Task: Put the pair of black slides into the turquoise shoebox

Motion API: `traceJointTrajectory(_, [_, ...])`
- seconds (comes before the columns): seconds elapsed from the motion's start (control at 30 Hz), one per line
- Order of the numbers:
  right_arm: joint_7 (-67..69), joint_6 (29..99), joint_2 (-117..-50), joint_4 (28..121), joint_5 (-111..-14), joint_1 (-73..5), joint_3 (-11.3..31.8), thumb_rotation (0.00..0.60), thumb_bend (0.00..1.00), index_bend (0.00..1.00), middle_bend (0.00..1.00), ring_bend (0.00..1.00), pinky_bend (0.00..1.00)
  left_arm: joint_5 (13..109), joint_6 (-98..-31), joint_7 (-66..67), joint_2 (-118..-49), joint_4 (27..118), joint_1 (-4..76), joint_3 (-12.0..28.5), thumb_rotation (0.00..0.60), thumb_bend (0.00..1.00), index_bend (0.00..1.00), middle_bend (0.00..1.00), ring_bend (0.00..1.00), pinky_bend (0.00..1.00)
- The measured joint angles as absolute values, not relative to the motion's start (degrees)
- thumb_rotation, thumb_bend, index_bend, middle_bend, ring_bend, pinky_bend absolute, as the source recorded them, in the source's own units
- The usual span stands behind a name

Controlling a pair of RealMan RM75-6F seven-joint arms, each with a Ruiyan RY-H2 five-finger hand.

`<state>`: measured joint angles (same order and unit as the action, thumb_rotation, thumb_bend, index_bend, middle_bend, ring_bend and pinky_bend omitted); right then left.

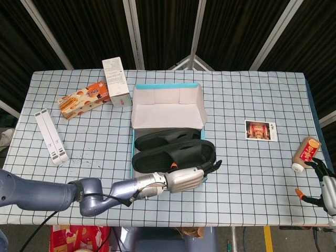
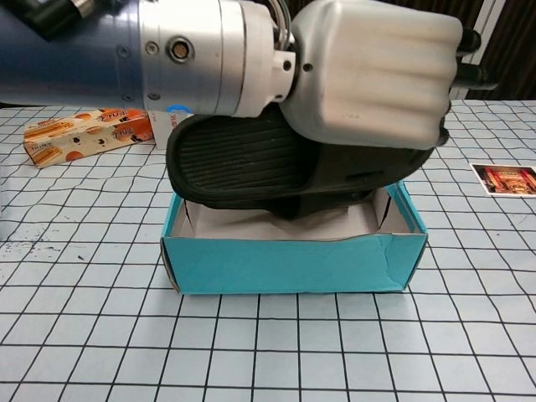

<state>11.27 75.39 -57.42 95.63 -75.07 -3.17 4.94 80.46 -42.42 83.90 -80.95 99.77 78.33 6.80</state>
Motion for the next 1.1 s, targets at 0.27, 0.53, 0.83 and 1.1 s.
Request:
traceJointTrajectory(0.27, [11.5,74.8,-57.4,95.5,-74.8,-3.3,5.0,0.600,0.23,0.23,0.14,0.23,0.27,86.9,-40.1,78.3,-83.4,94.0,80.5,5.3,0.600,0.49,0.31,0.48,0.08,0.18])
traceJointTrajectory(0.53, [11.5,74.5,-57.4,95.4,-74.4,-3.4,5.1,0.600,0.23,0.23,0.14,0.23,0.27,88.4,-39.0,77.2,-87.3,88.8,80.7,4.2,0.600,0.49,0.31,0.49,0.08,0.18])
traceJointTrajectory(0.83, [12.0,74.7,-57.3,95.2,-74.4,-3.3,5.2,0.600,0.23,0.23,0.14,0.23,0.27,90.3,-38.1,76.0,-88.7,85.9,79.8,2.3,0.600,0.49,0.32,0.49,0.08,0.18])
traceJointTrajectory(1.1, [12.0,74.6,-57.4,95.2,-74.2,-3.3,5.2,0.600,0.23,0.23,0.14,0.23,0.27,92.2,-37.8,74.4,-89.7,83.4,79.0,1.2,0.600,0.49,0.31,0.50,0.09,0.18])
